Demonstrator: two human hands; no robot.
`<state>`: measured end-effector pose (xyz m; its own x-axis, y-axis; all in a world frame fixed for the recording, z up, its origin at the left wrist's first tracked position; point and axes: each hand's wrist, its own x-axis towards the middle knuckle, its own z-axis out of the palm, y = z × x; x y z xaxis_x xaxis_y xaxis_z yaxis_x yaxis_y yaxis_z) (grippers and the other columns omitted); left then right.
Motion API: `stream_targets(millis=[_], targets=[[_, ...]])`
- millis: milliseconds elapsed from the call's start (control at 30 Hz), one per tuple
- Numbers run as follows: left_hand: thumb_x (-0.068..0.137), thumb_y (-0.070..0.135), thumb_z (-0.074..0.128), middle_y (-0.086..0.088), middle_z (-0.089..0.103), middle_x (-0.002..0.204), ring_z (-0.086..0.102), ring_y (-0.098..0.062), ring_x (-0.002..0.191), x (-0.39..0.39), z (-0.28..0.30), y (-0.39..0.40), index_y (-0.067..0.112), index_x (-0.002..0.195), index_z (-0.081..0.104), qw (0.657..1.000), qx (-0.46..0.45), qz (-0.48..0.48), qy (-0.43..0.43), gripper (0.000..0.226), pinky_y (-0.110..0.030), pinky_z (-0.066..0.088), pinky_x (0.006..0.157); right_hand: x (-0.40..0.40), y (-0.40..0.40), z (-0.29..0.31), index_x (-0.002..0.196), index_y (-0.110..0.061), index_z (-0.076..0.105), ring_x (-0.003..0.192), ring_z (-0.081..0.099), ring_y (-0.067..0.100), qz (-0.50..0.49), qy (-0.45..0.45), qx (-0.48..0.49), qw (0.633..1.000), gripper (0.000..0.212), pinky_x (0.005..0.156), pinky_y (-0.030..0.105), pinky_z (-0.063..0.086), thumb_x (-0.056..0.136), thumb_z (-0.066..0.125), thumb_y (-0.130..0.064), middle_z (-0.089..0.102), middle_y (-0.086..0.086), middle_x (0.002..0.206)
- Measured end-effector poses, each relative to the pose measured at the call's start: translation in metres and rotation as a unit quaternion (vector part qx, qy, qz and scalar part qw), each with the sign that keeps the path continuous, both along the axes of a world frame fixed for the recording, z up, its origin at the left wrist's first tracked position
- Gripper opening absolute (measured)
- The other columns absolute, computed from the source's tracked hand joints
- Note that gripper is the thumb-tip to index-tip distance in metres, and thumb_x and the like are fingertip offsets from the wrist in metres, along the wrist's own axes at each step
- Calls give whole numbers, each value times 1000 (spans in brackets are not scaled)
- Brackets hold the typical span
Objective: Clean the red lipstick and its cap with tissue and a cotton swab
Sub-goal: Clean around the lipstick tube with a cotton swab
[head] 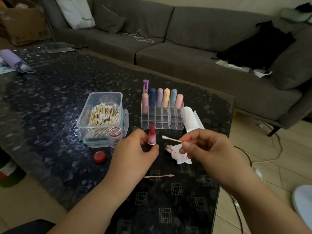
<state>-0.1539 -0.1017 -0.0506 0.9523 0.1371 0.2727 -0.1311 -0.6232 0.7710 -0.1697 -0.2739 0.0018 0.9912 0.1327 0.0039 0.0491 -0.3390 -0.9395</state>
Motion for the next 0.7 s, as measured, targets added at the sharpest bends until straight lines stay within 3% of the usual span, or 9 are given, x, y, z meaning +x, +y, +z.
stream_targets(millis=[133, 300, 433, 500, 633, 700], targets=[[75, 28, 66, 3, 67, 71, 61, -4, 64, -17, 24, 10, 27, 77, 64, 990, -135, -48, 13, 3, -13, 47, 57, -7, 3, 13, 85, -23, 73, 57, 59, 0, 16, -51, 51, 997, 22, 56, 8, 46, 85, 59, -6, 72, -3, 65], [63, 46, 59, 10, 73, 81, 67, -4, 74, -29, 42, 20, 34, 85, 68, 955, -270, -120, 28, 27, -22, 49, 69, -10, 10, 24, 79, -27, 74, 56, 56, 3, -40, -121, 68, 990, 22, 54, 11, 47, 82, 61, -10, 66, 1, 62], [58, 46, 58, 10, 73, 80, 67, -3, 72, -28, 46, 23, 32, 86, 69, 943, -303, -135, 36, 32, -19, 52, 64, -9, 24, 30, 73, -29, 72, 58, 55, 9, -52, -157, 44, 985, 6, 53, 9, 45, 73, 67, -26, 68, 5, 70], [61, 45, 58, 8, 73, 79, 67, -4, 69, -26, 46, 24, 29, 88, 68, 944, -299, -135, 35, 33, -17, 52, 62, -8, 30, 31, 74, -30, 71, 58, 56, 7, -50, -169, 39, 984, 10, 54, 8, 45, 68, 64, -33, 68, 3, 73], [79, 24, 59, 6, 72, 77, 64, -3, 61, -23, 46, 26, 23, 92, 67, 945, -294, -141, 34, 15, -15, 50, 58, -4, 41, 33, 76, -30, 70, 55, 53, 7, -56, -195, 21, 979, 10, 51, 9, 43, 70, 63, -35, 66, 1, 68], [81, 21, 59, 7, 72, 75, 64, -3, 59, -23, 45, 27, 22, 92, 67, 945, -294, -141, 31, 14, -14, 49, 58, -2, 43, 32, 73, -29, 70, 53, 53, 10, -55, -205, 17, 977, 4, 50, 10, 42, 75, 67, -26, 66, 2, 68]])
